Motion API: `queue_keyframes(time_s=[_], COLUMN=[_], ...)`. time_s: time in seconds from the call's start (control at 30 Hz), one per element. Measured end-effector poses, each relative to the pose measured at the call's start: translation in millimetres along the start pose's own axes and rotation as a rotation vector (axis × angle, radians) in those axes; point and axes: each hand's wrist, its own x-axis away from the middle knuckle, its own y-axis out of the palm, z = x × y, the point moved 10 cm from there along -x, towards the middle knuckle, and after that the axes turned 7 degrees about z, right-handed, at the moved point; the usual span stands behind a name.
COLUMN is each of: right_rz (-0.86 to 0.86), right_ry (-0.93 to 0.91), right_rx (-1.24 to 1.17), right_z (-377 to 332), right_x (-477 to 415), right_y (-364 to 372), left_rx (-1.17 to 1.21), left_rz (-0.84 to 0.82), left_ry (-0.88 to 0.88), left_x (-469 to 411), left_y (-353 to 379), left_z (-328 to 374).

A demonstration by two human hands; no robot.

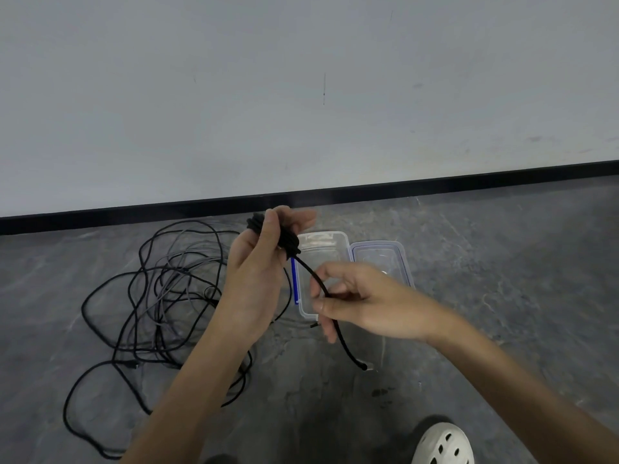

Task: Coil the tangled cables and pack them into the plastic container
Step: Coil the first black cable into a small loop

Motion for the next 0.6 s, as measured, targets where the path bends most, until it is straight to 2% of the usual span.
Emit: queue_keyframes(time_s=[0.17, 0.3, 0.5, 0.6], right_rz=[0.010, 0.018, 0.050, 0.086], right_ry=[-0.033, -0.018, 0.007, -0.015], right_rx=[-0.050, -0.037, 0.029, 0.184], right_z=[-7.9, -6.0, 0.0, 2.0], right_x=[2.4, 3.8, 3.0, 1.7], right_y=[-2.9, -5.1, -10.7, -14.9], left_rx=[-0.156, -0.458, -0.903, -1.115], left_rz=[0.100, 0.147, 0.003, -0.129], left_ry=[0.066, 0.103, 0.063, -0.024], left_x=[-2.9, -3.1, -6.1, -0.1], left_y=[-9.6, -16.0, -13.5, -9.2], left_z=[4.6, 1.3, -14.6, -28.9])
